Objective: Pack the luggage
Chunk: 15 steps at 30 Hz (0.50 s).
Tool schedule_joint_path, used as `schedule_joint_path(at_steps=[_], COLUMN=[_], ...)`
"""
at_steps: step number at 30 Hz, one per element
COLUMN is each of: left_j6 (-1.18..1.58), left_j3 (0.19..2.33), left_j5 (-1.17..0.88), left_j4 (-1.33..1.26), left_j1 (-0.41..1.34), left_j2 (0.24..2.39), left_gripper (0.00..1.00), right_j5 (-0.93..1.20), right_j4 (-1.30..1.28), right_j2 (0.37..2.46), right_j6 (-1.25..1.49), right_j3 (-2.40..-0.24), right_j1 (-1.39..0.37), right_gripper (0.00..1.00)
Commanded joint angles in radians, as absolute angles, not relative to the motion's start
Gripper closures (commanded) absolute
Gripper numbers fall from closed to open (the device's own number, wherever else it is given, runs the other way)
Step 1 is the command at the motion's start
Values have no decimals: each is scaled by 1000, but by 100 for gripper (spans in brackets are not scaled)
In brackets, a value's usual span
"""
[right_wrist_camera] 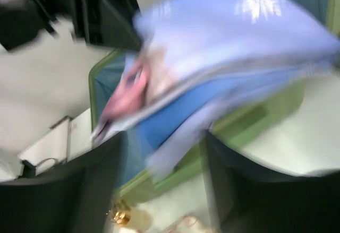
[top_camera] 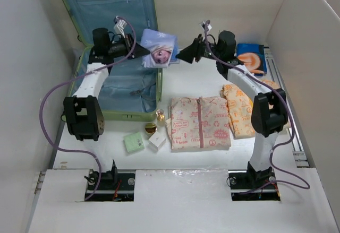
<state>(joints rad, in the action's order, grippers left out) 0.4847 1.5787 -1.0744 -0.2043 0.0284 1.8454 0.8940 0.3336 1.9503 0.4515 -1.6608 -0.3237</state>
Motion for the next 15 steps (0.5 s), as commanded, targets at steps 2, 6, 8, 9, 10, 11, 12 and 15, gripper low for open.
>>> schedule_joint_path(at_steps=[2,6,8,9,10,11,12,15], left_j6=[-170,-340,-418,-455,-471,-488,-488,-454], left_j3=[1764,1864,1930,1945,1966,2018,2045,2144], left_j5=[-877,-877,-877,-877,-867,-858,-857,-857], left_j4=[557,753,837,851,867,899,908,896], left_j1=[-56,-129,-149,-159,-160,-160,-150,-141], left_j2=[1903,2101,2210,2235,2255,2270,2279,2260], left_gripper=[100,100,100,100,100,100,100,100], right_j5=[917,907,896,896,887,873,864,831], right_j4=[387,377,377,355,339,318,270,210], right_j2=[1991,2002,1990,1973,1964,1954,1935,1916], right_j6=[453,453,443,422,408,390,349,293], right_j3=[-1609,-1557,-1525,-1525,-1514,-1514,-1514,-1514], right_j1=[-327,-295,-285,-276,-276,-267,-267,-258], right_gripper=[0,0,0,0,0,0,0,0])
